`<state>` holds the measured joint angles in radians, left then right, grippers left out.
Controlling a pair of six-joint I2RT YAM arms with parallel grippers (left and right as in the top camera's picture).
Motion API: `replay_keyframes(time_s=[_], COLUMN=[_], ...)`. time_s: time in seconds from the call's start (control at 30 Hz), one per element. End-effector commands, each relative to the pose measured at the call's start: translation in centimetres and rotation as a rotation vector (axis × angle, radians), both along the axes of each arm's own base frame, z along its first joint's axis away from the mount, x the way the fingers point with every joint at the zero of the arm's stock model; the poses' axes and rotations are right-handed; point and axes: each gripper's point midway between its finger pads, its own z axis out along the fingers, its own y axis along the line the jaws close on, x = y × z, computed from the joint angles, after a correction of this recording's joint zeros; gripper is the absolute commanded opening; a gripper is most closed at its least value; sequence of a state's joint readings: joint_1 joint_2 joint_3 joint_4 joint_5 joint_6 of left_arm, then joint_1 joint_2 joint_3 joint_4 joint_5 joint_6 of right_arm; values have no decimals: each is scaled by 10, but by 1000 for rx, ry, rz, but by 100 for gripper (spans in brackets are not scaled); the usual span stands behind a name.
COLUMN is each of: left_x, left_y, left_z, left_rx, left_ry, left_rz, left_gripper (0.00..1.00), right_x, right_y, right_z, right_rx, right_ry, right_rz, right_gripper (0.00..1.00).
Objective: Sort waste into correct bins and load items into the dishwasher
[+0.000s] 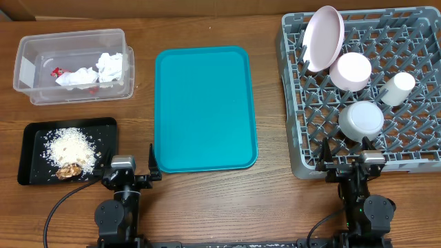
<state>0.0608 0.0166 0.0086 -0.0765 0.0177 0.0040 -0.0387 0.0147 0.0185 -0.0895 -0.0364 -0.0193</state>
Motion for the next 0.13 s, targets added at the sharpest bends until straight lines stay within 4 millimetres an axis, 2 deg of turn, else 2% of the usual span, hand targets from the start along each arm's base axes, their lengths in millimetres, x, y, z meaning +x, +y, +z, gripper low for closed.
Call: replay_keyframes(time_s=[0.0, 0.1], left_x=[-1, -1], left_y=[3, 3], left_z=[1, 1], left_rx=[20, 20], left_ry=[-7, -7], left_rz=[15, 15], left_gripper=[100, 100], right_x=[0, 0], right_y=[-2, -2], right_z=[-1, -1], right_rx=[-4, -4], right_ry=[-7, -7], right_rz=[-11, -11], right_gripper=[100, 100])
